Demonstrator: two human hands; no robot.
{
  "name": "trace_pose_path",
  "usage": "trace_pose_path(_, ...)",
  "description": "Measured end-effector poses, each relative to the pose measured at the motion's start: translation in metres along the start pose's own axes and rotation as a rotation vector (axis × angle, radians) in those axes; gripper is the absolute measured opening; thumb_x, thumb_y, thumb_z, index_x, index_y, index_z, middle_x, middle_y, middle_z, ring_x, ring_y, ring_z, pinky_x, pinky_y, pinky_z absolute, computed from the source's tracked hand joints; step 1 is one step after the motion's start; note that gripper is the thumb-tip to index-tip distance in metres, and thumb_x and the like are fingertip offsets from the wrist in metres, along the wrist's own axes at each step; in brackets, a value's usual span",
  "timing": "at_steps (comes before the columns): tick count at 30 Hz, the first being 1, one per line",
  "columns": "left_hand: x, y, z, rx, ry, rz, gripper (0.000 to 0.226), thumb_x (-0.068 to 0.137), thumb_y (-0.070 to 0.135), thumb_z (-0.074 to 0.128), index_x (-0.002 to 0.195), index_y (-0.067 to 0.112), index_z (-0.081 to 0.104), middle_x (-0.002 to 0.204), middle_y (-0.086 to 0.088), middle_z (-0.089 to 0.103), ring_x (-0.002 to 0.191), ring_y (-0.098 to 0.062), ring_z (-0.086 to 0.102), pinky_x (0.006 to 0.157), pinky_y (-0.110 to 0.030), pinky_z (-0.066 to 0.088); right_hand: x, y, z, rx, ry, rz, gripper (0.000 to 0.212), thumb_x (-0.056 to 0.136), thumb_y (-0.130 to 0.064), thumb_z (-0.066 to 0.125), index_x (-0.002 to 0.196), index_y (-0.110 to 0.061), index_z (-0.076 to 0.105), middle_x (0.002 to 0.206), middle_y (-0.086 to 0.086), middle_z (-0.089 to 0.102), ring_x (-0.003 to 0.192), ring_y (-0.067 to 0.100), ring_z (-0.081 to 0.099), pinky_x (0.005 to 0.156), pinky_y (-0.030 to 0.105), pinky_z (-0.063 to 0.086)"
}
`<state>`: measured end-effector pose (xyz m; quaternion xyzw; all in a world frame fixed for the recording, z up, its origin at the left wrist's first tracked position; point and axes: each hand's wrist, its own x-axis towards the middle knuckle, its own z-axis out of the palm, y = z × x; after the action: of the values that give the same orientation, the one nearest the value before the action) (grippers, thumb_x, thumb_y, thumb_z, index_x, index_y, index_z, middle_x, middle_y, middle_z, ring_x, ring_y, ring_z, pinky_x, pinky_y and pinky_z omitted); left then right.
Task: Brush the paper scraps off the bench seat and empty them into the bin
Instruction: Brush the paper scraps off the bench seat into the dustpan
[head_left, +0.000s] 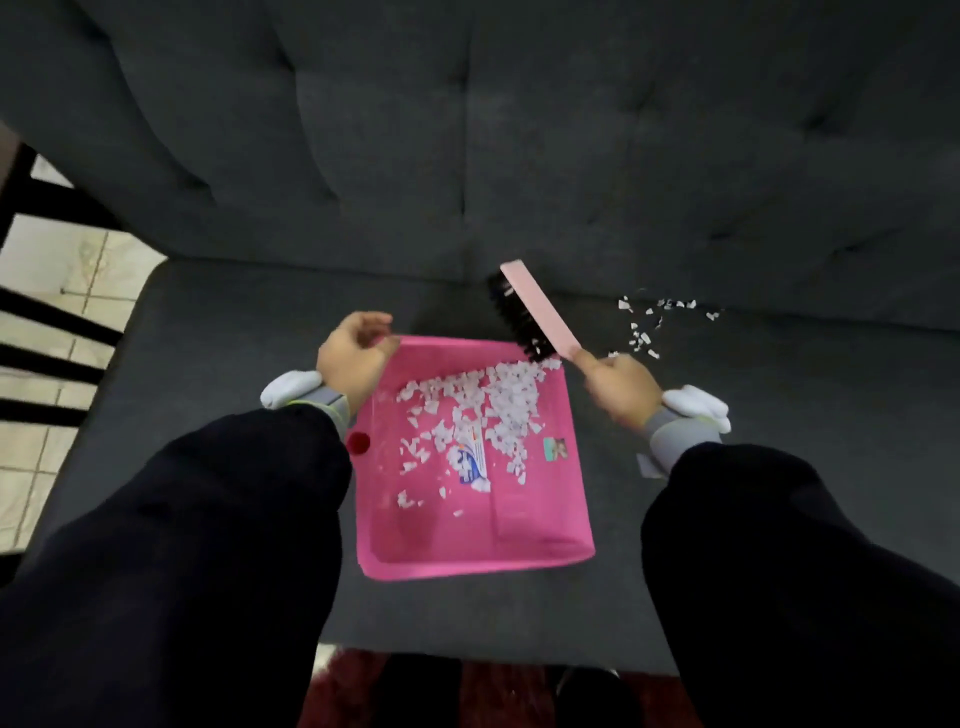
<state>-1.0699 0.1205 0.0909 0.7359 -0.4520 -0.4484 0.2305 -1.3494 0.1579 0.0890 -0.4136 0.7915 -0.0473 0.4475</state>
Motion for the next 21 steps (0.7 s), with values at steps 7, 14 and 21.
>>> trace_pose_path(7,-0.032,-0.004,0.002,0.061,0.097,-0.051,0.053,0.081,0.014,0.065,0.131,0.015,0.046,0.126,-0.004,0.058,0.113,-0.017,0.057,0.095,-0.024,0.043,-0.018,0.009,-0.007,0.059,-0.105,-0.05,0.058,0.089,-0.059,0.042,0.05,-0.017,0.042,0.044,0.0,0.04,0.035,0.017,0.033,0.039,0.022,0.027)
trace_pose_path(14,-0.074,-0.022,0.006,0.02,0.063,-0.176,0.053,0.08,0.022,0.069,0.129,0.019,0.048,0.111,0.0,0.063,0.089,-0.015,0.06,0.08,-0.025,0.046,-0.01,0.044,-0.018,0.135,-0.059,-0.049,0.055,0.091,-0.055,0.044,0.054,-0.015,0.054,0.038,-0.002,0.038,0.026,0.011,0.032,0.031,0.015,0.025)
trace_pose_path(21,-0.055,0.006,0.024,-0.039,0.161,-0.108,0.036,0.087,0.016,0.057,0.122,0.025,0.057,0.078,0.017,0.057,0.063,0.004,0.054,0.053,0.001,0.04,0.019,0.093,-0.052,0.08,0.182,0.004,0.037,0.093,-0.04,0.047,0.068,-0.018,0.062,0.06,0.003,0.055,0.068,0.03,0.055,0.059,0.029,0.036)
